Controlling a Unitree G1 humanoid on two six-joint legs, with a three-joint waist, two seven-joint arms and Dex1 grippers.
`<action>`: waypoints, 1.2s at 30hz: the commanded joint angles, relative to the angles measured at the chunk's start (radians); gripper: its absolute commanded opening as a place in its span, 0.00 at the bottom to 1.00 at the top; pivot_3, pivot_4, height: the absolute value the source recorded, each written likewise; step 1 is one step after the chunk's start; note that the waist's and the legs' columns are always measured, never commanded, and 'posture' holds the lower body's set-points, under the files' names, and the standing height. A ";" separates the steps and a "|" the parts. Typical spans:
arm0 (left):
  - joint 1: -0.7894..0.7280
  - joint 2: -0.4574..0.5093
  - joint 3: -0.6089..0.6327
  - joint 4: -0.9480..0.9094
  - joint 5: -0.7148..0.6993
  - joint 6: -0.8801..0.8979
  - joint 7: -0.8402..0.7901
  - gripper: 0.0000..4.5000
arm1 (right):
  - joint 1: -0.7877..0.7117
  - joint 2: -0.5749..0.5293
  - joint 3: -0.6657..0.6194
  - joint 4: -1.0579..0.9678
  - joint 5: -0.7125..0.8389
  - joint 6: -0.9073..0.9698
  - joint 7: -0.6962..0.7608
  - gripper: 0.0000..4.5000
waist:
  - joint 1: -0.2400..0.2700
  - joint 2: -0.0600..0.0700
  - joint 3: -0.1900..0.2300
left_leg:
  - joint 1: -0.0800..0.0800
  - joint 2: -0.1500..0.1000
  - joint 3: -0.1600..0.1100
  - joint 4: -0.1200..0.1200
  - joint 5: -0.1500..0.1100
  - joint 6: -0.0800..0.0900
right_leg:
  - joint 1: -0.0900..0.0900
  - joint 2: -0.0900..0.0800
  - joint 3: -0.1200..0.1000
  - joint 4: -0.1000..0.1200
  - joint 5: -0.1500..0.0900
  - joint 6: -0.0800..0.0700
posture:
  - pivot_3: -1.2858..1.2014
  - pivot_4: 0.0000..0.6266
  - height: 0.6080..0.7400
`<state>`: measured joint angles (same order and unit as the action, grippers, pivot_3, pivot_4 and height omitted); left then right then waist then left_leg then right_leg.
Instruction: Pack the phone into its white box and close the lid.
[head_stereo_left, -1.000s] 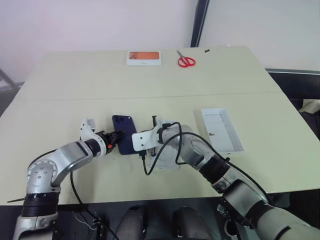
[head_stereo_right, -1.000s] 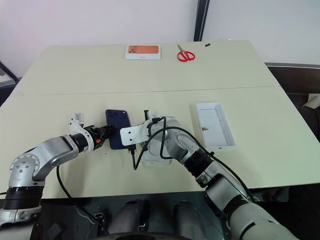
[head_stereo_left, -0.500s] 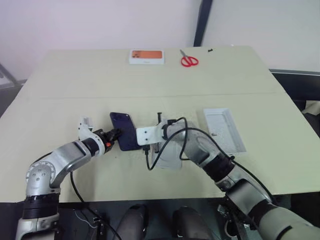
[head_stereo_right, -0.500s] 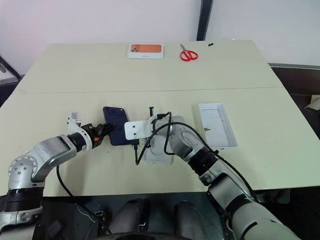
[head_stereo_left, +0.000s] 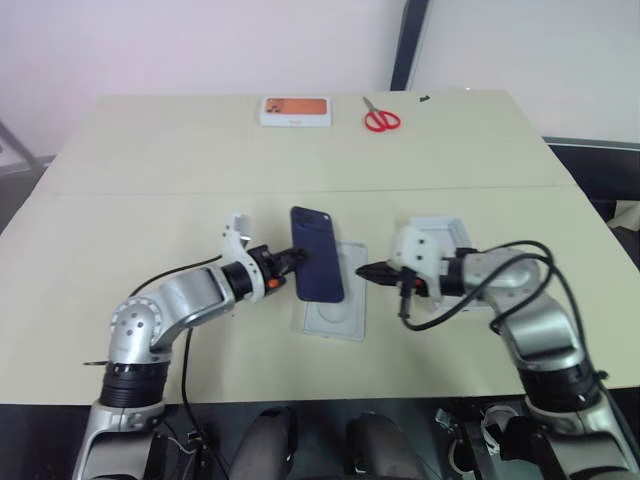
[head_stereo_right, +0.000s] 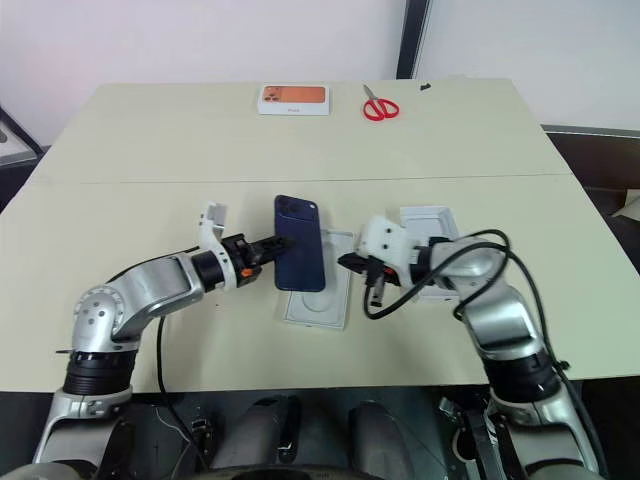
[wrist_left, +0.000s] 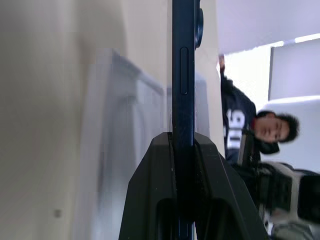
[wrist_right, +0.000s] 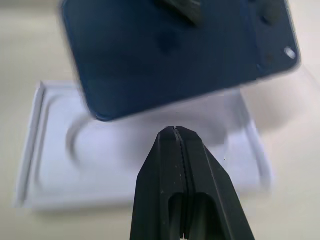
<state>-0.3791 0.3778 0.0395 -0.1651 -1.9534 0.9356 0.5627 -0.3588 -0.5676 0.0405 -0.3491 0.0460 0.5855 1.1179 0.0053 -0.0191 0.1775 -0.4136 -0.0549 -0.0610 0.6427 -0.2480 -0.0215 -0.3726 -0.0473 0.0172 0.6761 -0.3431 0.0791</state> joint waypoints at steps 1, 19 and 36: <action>-0.025 -0.008 -0.032 -0.009 -0.019 0.011 -0.007 0.00 | 0.030 -0.026 -0.065 -0.028 0.057 0.015 -0.045 0.00 | 0.000 0.000 0.000 | 0.000 0.000 0.000 0.000 0.000 0.000 | 0.000 0.000 0.000 0.000 0.000 0.000 | 0.52 0.24 1.00; -0.088 0.043 -0.140 0.073 0.040 0.088 -0.067 0.73 | 0.061 -0.111 -0.044 -0.024 0.149 0.003 -0.144 0.00 | 0.006 0.000 0.000 | -0.001 0.000 0.000 0.003 0.000 0.000 | 0.001 0.000 0.000 0.001 0.000 0.000 | 0.52 0.24 1.00; -0.139 0.416 -0.037 -0.035 0.472 0.159 -0.554 0.63 | 0.043 -0.182 0.054 0.034 0.073 -0.078 -0.175 0.00 | 0.008 0.001 0.001 | -0.001 0.000 0.000 0.003 0.000 0.000 | 0.001 0.000 0.000 0.000 0.000 0.000 | 0.52 0.24 1.00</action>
<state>-0.4966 0.7832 -0.0053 -0.1622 -1.5510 1.0979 0.0837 -0.2995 -0.7343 0.0896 -0.3089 0.1355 0.5360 0.9486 0.0130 -0.0185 0.1786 -0.4144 -0.0551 -0.0608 0.6456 -0.2478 -0.0216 -0.3720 -0.0474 0.0170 0.6766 -0.3433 0.0789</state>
